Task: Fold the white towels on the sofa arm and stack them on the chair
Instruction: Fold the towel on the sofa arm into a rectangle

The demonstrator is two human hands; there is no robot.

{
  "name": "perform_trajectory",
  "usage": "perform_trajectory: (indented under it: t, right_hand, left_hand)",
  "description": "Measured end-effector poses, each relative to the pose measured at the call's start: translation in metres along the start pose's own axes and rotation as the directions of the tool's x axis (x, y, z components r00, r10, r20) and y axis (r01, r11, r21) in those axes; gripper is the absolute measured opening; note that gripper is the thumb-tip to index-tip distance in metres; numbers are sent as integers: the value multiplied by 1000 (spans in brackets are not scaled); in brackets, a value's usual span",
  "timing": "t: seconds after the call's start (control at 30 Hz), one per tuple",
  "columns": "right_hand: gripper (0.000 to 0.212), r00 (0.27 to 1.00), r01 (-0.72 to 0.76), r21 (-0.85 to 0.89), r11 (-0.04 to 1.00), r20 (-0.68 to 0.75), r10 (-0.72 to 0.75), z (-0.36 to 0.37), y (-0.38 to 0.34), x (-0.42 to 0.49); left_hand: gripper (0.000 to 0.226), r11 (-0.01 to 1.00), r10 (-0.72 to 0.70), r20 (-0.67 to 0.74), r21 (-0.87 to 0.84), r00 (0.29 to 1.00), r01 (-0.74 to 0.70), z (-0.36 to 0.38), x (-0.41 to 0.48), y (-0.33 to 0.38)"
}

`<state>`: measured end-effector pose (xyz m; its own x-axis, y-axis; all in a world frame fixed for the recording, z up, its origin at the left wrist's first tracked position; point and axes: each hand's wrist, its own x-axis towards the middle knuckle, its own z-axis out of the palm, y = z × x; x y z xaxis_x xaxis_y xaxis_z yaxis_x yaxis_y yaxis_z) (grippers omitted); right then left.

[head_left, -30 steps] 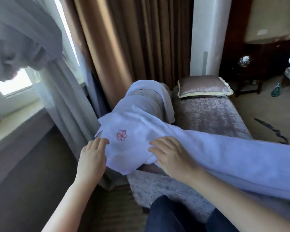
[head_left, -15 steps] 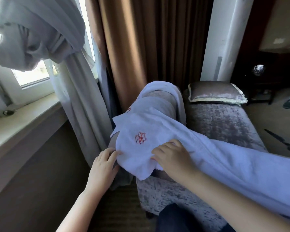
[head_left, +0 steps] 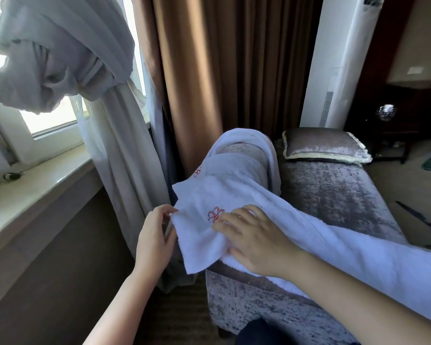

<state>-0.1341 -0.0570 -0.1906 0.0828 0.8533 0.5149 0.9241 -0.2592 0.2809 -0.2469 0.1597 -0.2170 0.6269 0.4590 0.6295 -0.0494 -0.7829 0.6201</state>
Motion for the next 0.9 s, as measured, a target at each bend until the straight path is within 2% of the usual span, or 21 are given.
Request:
perform_trajectory:
  t: [0.07,0.13,0.2,0.27,0.3,0.37,0.43,0.53,0.63,0.7,0.8,0.83,0.9]
  right_hand:
    - [51,997,17,-100,995,72,-10,7,-3,2]
    - [35,999,9,-132,991,45,-3,14,-3,10]
    - [22,994,-112,37,993,4,112,8,-1,24]
    - [26,945,-326,243,914,78,316,-10,4,43]
    - [25,901,-432,289,854,166,400,-15,9,52]
    - [19,848,-521,237,820,252,466,-11,22,65]
    - [26,812,-546,141,826,335,479,-2,30,73]
    - [32,775,-579,117,807,387,500,11,38,75]
    - [29,770,-618,217,755,359,527,4,39,71]
    - [25,797,-600,250,760,272,540,-5,39,63]
    - [22,808,-586,124,801,157,567,-21,47,46]
    - [27,785,-610,49,791,178,594,-24,52,40]
    - [38,681,-677,-96,730,295,670,-30,63,33]
  left_hand:
    - [29,1000,18,-12,18,1000,-18,-2,5,4]
    - [18,982,151,-20,120,988,-147,-6,10,6]
    - [20,955,244,-10,175,970,-239,-14,17,6]
    - [25,944,265,-16,210,964,-255,-26,26,-3]
    - [24,935,268,-8,242,963,-258,-31,29,-9]
    - [17,903,265,62,335,962,-270,-36,32,-26]
    - [5,859,202,201,434,958,-272,-33,28,-46]
    - [6,889,-3,333,433,943,-150,-25,14,-64]
    - [18,945,-133,316,326,939,24,-21,19,-48]
    - [18,970,-180,262,207,948,127,-15,28,-25]
    - [15,957,-280,197,134,940,257,-3,38,-9]
    - [12,944,-315,203,166,927,284,0,40,-8]
    - [5,925,-355,222,222,908,308,3,46,-10]
